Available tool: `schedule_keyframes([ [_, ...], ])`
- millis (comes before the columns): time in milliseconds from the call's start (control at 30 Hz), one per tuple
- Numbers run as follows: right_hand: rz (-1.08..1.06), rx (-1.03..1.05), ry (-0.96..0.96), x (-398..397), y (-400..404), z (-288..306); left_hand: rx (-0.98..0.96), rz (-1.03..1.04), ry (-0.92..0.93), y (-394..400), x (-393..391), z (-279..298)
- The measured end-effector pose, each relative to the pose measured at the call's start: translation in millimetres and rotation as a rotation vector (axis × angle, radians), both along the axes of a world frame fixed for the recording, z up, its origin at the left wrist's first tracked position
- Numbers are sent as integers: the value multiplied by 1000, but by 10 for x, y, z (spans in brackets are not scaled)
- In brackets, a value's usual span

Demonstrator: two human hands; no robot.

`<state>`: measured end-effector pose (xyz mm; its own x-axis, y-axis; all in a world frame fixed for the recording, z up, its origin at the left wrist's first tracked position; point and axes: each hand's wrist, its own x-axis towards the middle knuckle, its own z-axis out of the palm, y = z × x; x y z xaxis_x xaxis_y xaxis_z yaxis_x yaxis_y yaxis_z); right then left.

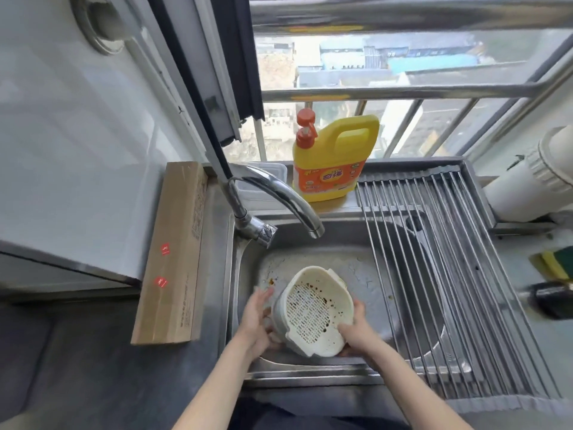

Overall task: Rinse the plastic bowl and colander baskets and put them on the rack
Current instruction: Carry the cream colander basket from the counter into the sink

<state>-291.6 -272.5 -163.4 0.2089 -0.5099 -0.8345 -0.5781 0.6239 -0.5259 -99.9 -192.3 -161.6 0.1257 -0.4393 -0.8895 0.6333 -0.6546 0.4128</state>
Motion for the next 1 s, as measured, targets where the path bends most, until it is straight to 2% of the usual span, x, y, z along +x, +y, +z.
schedule_keyframes([
  [267, -208, 158, -107, 42, -44, 54, 15, -118, -179, -65, 89, -126],
  [433, -447, 222, -194, 67, -64, 42, 39, -227, -439, -75, 125, -386],
  [567, -657, 241, -243, 93, -65, 13, 81, -304, -619, -134, 45, -254],
  [633, -750, 197, -207, 92, -80, -28, 93, -321, -691, -154, 28, -230],
  [700, -851, 145, -144, 95, -112, -85, 94, -333, -739, -168, 38, -230],
  [833, -1136, 179, -80, 185, -208, -76, 83, -345, -797, -162, 91, -247],
  [900, -1082, 67, 84, 223, -270, -20, 91, -337, -781, -167, 104, -241],
  [967, -1304, 19, 5, 131, -295, -105, 92, -337, -751, -147, 135, -244],
  [1000, -1291, 21, -134, 74, -311, -69, 90, -349, -733, -153, 151, -237],
])
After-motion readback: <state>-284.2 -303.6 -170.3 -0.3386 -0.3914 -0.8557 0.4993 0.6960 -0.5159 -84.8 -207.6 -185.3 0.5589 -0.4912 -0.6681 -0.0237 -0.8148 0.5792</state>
